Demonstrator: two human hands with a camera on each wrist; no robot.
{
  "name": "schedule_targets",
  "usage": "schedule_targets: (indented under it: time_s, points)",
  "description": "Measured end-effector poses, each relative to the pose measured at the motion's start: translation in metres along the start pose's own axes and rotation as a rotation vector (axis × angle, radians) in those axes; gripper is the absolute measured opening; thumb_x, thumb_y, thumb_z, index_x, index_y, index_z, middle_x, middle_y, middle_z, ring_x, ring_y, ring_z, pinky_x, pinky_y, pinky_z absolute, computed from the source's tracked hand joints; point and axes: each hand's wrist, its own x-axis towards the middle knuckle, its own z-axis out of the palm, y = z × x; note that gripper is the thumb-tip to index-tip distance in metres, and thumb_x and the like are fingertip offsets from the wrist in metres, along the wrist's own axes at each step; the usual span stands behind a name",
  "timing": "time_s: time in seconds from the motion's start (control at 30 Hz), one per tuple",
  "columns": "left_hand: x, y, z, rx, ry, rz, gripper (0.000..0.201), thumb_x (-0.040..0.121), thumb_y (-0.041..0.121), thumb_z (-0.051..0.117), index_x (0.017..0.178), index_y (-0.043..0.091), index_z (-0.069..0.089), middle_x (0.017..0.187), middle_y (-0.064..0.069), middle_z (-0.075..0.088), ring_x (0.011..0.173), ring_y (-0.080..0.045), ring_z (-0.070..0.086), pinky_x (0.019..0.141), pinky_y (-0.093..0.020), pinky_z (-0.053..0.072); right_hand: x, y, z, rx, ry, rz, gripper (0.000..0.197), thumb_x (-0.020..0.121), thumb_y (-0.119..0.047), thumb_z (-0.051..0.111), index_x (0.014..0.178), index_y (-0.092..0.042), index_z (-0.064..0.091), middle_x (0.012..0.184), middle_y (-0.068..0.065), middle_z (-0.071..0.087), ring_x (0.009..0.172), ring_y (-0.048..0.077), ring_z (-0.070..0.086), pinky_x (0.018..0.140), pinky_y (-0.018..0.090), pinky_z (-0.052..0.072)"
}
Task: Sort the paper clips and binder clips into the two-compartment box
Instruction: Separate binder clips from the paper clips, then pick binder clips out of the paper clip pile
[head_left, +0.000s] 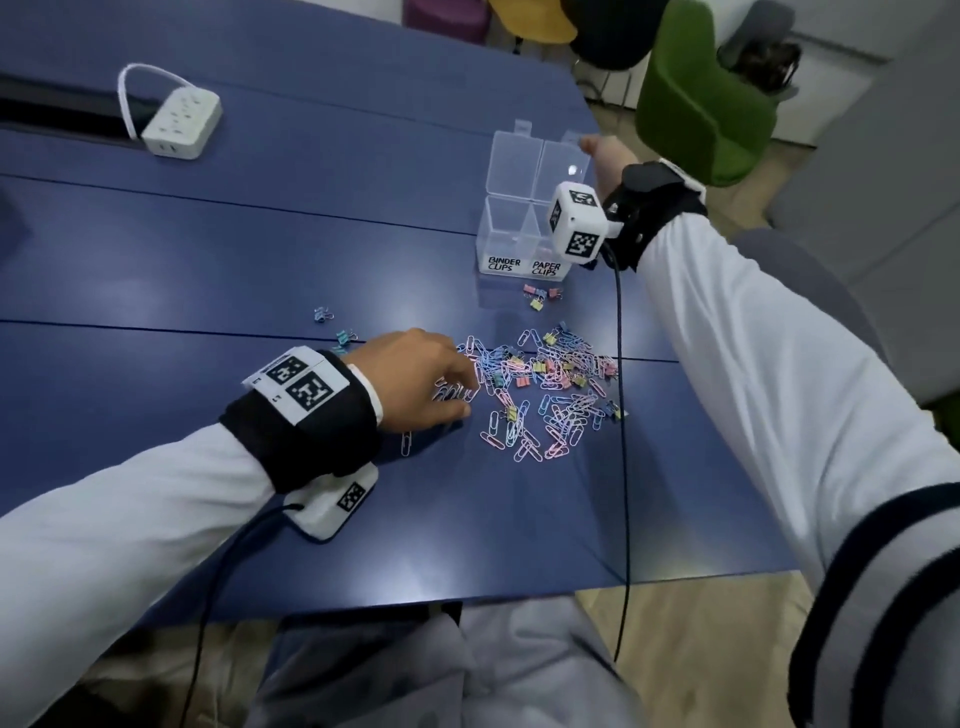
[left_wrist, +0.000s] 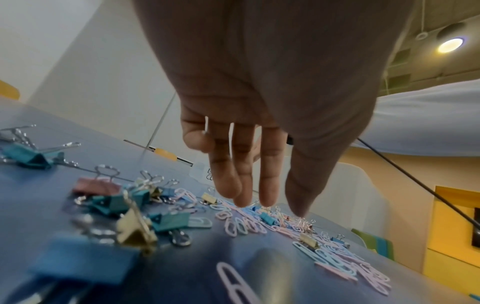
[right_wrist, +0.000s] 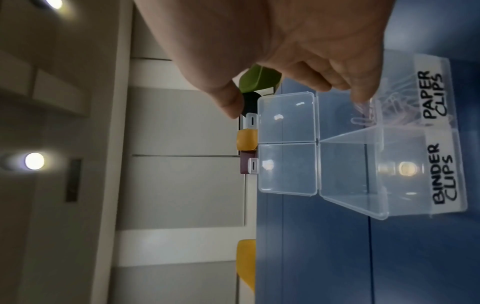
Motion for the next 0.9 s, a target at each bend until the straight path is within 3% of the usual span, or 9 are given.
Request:
schedule_targets:
  time_s: [0.07, 0.17, 0.23, 0.3, 0.47, 0.57, 0.67, 0.73, 0.9]
  points:
    - [-0.001, 0.001, -0.001, 0.008, -0.012, 0.005, 0.032, 0.086, 0.050, 0.058, 0.115, 0.035, 0.062, 0.111, 0.011, 0.061, 0.079, -0.006, 0.048, 0.069, -0.020, 0.033, 0.001, 0.000, 0.002, -0.053, -0.009, 0.028, 0.069, 0.098, -0.041, 0.045, 0.148, 0.000, 0.022, 0.148, 0.026, 0.035, 0.127, 0.038, 0.049, 0.106, 0.045, 0.040]
    - [-0.005, 0.000, -0.004, 0.009, -0.025, 0.003, 0.033, 0.086, 0.049, 0.057, 0.116, 0.035, 0.061, 0.113, 0.010, 0.061, 0.082, -0.008, 0.051, 0.070, -0.021, 0.034, -0.002, 0.000, -0.002, -0.239, -0.045, 0.002, 0.074, 0.091, -0.056, 0.047, 0.132, 0.006, 0.046, 0.130, 0.027, 0.056, 0.114, 0.041, 0.060, 0.099, 0.049, 0.048]
    - [-0.008, -0.002, -0.006, -0.002, -0.020, 0.005, 0.033, 0.086, 0.049, 0.058, 0.115, 0.035, 0.061, 0.112, 0.008, 0.061, 0.083, -0.011, 0.053, 0.070, -0.022, 0.035, -0.022, -0.003, -0.008, -0.399, -0.063, -0.115, 0.059, 0.090, -0.052, 0.053, 0.118, 0.000, 0.057, 0.116, 0.019, 0.064, 0.092, 0.035, 0.068, 0.082, 0.040, 0.056]
    - [-0.010, -0.005, -0.008, -0.004, -0.007, 0.008, 0.033, 0.086, 0.049, 0.059, 0.115, 0.034, 0.062, 0.110, 0.007, 0.062, 0.090, -0.015, 0.058, 0.071, -0.023, 0.036, -0.049, -0.001, -0.017, -0.663, -0.079, -0.312, 0.039, 0.091, -0.043, 0.058, 0.109, -0.009, 0.061, 0.100, 0.010, 0.069, 0.073, 0.021, 0.067, 0.074, 0.034, 0.056]
    - [-0.006, -0.009, -0.009, 0.025, -0.020, 0.005, 0.035, 0.085, 0.047, 0.061, 0.116, 0.032, 0.063, 0.109, 0.006, 0.064, 0.096, -0.017, 0.060, 0.074, -0.024, 0.039, -0.116, 0.065, -0.039, -1.325, -0.276, -0.583, 0.019, 0.089, -0.037, 0.062, 0.105, -0.027, 0.066, 0.077, -0.009, 0.067, 0.082, 0.015, 0.067, 0.075, 0.024, 0.047]
    - [0.003, -0.006, -0.011, 0.054, -0.075, 0.031, 0.037, 0.084, 0.045, 0.063, 0.116, 0.028, 0.062, 0.110, 0.005, 0.065, 0.093, -0.017, 0.059, 0.077, -0.026, 0.045, -0.137, 0.119, -0.040, -1.345, -0.382, -0.593, 0.024, 0.083, -0.032, 0.069, 0.106, -0.027, 0.068, 0.078, -0.013, 0.059, 0.079, 0.015, 0.062, 0.077, 0.025, 0.047]
    - [0.014, 0.002, -0.010, 0.091, -0.122, 0.067, 0.044, 0.080, 0.047, 0.067, 0.119, 0.025, 0.061, 0.111, 0.003, 0.066, 0.099, -0.018, 0.060, 0.079, -0.026, 0.045, -0.152, 0.152, -0.039, -1.315, -0.453, -0.620, 0.032, 0.077, -0.028, 0.074, 0.109, -0.024, 0.069, 0.091, -0.006, 0.065, 0.079, 0.012, 0.057, 0.078, 0.025, 0.047]
    - [0.021, 0.008, -0.009, 0.119, -0.147, 0.091, 0.052, 0.077, 0.050, 0.070, 0.122, 0.026, 0.060, 0.114, 0.003, 0.064, 0.104, -0.020, 0.059, 0.083, -0.029, 0.047, -0.157, 0.163, -0.042, -1.332, -0.482, -0.656, 0.037, 0.075, -0.030, 0.075, 0.111, -0.025, 0.069, 0.098, 0.000, 0.064, 0.087, 0.017, 0.059, 0.082, 0.032, 0.050]
    - [0.035, 0.032, 0.002, 0.193, -0.165, 0.149, 0.036, 0.083, 0.042, 0.065, 0.118, 0.032, 0.065, 0.110, 0.003, 0.065, 0.103, -0.021, 0.060, 0.080, -0.029, 0.047, -0.160, 0.167, -0.063, -1.258, -0.397, -0.712, 0.050, 0.072, -0.038, 0.078, 0.119, -0.027, 0.065, 0.107, 0.000, 0.060, 0.090, 0.016, 0.060, 0.085, 0.033, 0.050]
